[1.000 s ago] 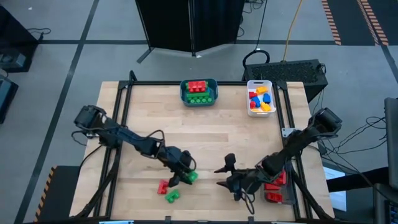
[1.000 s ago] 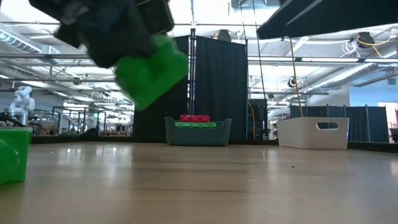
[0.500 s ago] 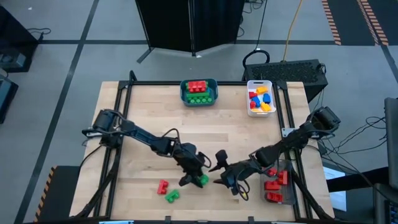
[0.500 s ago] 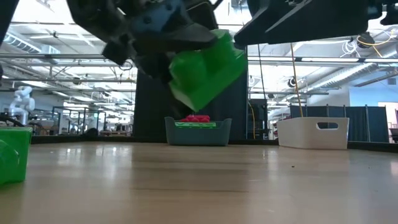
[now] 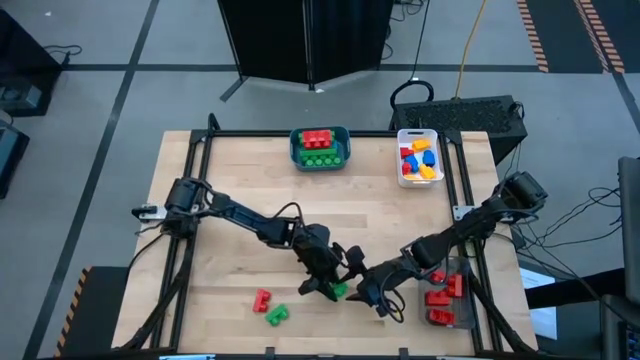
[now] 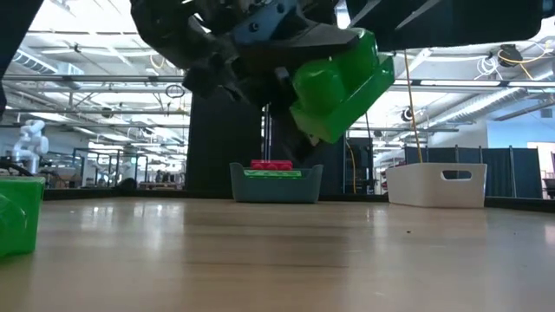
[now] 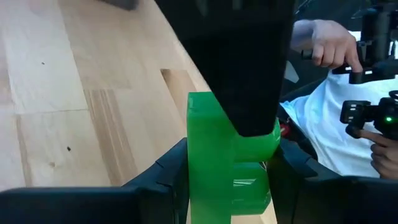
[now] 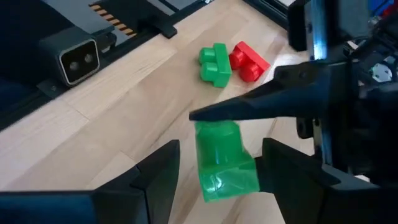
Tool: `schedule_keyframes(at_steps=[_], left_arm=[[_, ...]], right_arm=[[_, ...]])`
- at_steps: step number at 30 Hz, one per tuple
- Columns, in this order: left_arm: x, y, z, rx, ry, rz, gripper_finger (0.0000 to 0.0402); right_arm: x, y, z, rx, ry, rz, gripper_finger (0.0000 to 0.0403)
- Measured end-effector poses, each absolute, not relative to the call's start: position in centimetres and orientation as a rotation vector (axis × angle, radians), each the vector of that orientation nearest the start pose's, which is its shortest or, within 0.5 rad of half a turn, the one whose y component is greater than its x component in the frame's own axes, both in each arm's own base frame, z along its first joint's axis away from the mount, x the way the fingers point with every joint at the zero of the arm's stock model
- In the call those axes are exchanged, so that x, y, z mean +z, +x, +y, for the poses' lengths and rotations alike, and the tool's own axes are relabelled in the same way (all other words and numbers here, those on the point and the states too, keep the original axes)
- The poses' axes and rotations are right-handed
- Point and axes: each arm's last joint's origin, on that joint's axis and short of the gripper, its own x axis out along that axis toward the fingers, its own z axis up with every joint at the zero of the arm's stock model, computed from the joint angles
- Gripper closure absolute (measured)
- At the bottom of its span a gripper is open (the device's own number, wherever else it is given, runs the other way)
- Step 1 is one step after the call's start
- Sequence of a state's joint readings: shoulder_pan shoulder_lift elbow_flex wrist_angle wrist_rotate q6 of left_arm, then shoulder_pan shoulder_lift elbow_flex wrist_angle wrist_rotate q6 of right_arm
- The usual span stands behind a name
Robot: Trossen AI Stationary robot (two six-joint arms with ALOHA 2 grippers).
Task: Sort blocks by size
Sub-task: Put the two stud green game piece into the black transparent bin
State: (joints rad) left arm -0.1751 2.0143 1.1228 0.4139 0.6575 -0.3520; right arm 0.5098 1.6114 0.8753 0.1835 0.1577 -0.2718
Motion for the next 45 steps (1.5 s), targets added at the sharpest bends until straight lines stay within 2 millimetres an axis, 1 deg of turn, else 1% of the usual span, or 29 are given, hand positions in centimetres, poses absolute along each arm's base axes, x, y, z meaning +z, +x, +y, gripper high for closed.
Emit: schedule_keyframes(at_steps=[8, 16, 19, 24, 26, 30, 33, 42, 45], left_arm=[[15.1, 40.7, -8.9, -0.762, -0.45, 0.597, 0.0265], [15.2, 40.7, -8.9, -0.768, -0.451, 0.597, 0.0265], [15.2, 40.7, -8.9, -0.766, -0.45, 0.594, 0.0265], [15.2, 40.8, -8.8, -0.734, -0.442, 0.589, 0.0265], [15.2, 40.8, -8.8, -0.734, -0.44, 0.588, 0.0265], [15.1, 40.8, -8.8, -0.729, -0.436, 0.586, 0.0265], [15.1, 40.8, -8.8, -0.727, -0.436, 0.586, 0.0261], [15.0, 40.8, -8.8, -0.702, -0.373, 0.563, 0.0223], [14.9, 40.8, -8.6, -0.661, -0.292, 0.553, 0.0213]], right_arm=[[18.1, 30.2, 15.8, 0.413, -0.488, 0.498, 0.0188], [18.1, 30.4, 15.8, 0.415, -0.501, 0.482, 0.0195], [18.1, 30.4, 15.8, 0.417, -0.502, 0.478, 0.0217], [18.1, 30.4, 15.7, 0.419, -0.508, 0.484, 0.0274], [18.0, 30.4, 15.7, 0.421, -0.511, 0.485, 0.0286], [18.0, 30.4, 15.7, 0.421, -0.511, 0.487, 0.0285], [18.0, 30.4, 15.7, 0.416, -0.505, 0.49, 0.0275], [17.8, 30.3, 15.6, 0.406, -0.478, 0.523, 0.0283], [17.6, 30.1, 15.6, 0.403, -0.487, 0.545, 0.0283]])
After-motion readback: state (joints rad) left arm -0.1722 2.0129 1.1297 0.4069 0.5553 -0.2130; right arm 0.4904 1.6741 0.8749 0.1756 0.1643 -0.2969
